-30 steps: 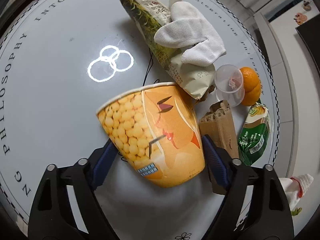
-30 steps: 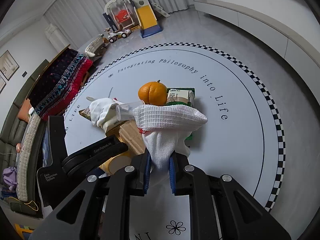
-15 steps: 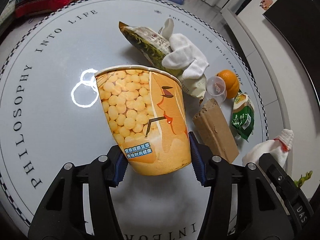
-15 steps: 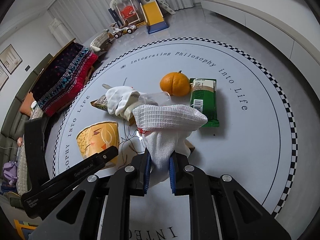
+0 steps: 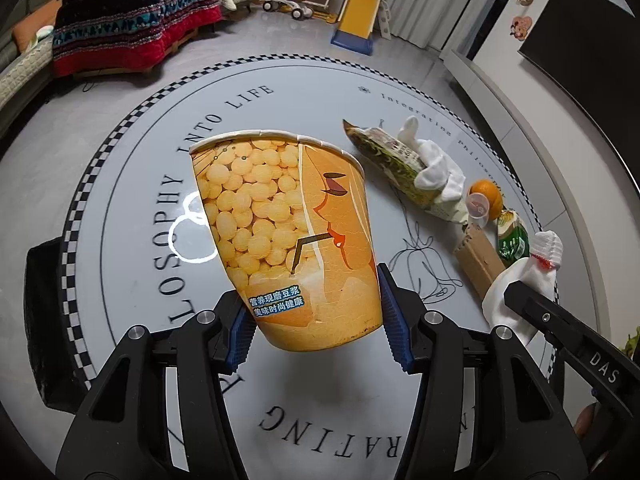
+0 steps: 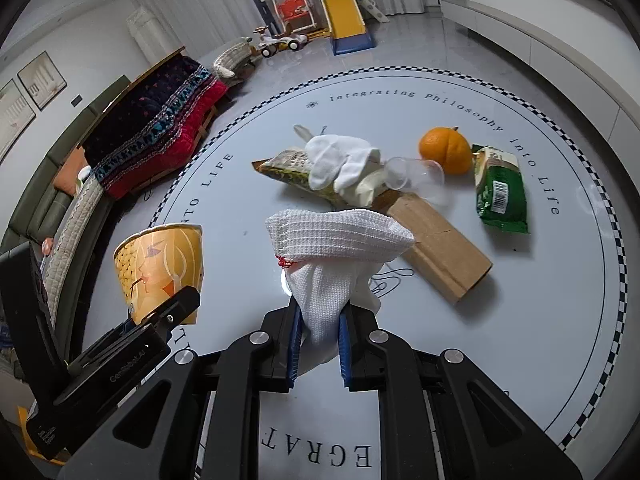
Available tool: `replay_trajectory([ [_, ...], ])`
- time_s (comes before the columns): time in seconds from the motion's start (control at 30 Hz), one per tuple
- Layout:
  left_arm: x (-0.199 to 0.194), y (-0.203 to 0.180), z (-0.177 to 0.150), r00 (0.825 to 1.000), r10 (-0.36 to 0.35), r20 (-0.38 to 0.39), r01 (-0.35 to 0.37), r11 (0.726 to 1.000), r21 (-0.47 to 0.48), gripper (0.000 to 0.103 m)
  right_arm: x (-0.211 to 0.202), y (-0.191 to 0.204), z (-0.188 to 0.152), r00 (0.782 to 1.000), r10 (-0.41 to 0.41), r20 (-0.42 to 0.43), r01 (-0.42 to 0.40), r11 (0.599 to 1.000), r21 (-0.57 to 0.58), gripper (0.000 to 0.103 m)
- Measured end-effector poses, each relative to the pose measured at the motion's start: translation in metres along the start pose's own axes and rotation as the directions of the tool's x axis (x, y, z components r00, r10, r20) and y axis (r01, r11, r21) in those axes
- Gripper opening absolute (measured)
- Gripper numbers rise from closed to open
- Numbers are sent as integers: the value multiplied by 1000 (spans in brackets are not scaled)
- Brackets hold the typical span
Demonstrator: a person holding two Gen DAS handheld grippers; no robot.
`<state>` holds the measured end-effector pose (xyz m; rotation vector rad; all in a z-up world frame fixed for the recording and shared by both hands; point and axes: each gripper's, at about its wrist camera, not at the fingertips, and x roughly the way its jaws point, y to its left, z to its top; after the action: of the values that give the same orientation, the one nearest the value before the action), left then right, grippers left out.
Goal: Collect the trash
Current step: 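Carry the snack cup and sock over the bin and release both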
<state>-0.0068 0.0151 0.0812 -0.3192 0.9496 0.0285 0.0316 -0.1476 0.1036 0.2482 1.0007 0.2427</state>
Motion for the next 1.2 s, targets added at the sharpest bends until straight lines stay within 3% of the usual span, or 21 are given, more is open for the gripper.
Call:
replay_trajectory([
  [0.4, -43, 76, -11, 994, 78, 74, -72, 994, -79, 54, 10, 79, -23, 998, 49, -40, -54, 991, -121, 17],
  [0.77, -88, 147, -39, 979, 166, 121, -148, 979, -142, 54, 12, 157, -61, 986, 136, -91, -154, 961, -228, 17],
  [1.2, -134, 247, -82, 938, 325, 123, -287, 924, -253, 54, 33, 256, -111, 954, 214, -209, -277, 896, -346, 17],
])
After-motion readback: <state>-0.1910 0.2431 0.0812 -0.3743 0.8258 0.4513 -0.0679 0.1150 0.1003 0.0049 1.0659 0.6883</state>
